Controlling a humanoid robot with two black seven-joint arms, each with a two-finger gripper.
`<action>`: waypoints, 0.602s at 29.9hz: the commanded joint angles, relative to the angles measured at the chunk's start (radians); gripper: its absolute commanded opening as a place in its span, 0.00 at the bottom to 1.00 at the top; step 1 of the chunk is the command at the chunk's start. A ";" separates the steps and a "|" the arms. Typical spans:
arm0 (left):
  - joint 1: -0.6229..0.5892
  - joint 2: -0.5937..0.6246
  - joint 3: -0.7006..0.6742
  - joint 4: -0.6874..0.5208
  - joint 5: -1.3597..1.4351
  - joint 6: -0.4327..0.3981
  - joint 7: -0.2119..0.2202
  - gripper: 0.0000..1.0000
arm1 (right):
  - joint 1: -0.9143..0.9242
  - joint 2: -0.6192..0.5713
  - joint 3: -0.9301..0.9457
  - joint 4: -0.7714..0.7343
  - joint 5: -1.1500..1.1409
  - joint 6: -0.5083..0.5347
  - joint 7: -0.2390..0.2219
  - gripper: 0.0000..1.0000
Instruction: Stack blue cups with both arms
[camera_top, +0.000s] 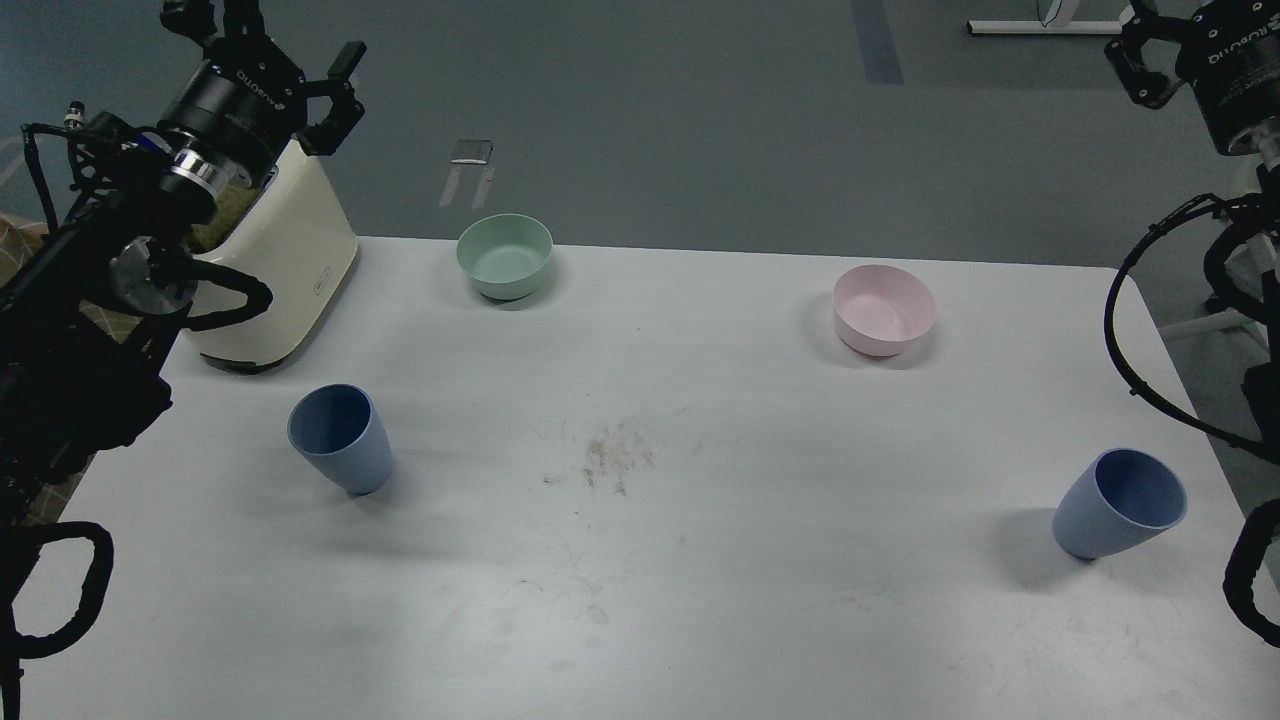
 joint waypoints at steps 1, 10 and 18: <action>0.007 0.057 0.004 -0.022 -0.003 0.000 0.001 0.98 | -0.061 -0.009 0.000 0.038 0.000 0.000 0.000 1.00; 0.199 0.232 0.004 -0.356 0.043 0.000 -0.006 0.97 | -0.185 -0.051 0.013 0.101 0.000 0.000 -0.001 1.00; 0.331 0.476 0.004 -0.613 0.541 0.009 -0.018 0.91 | -0.250 -0.103 0.055 0.141 0.004 0.000 -0.001 1.00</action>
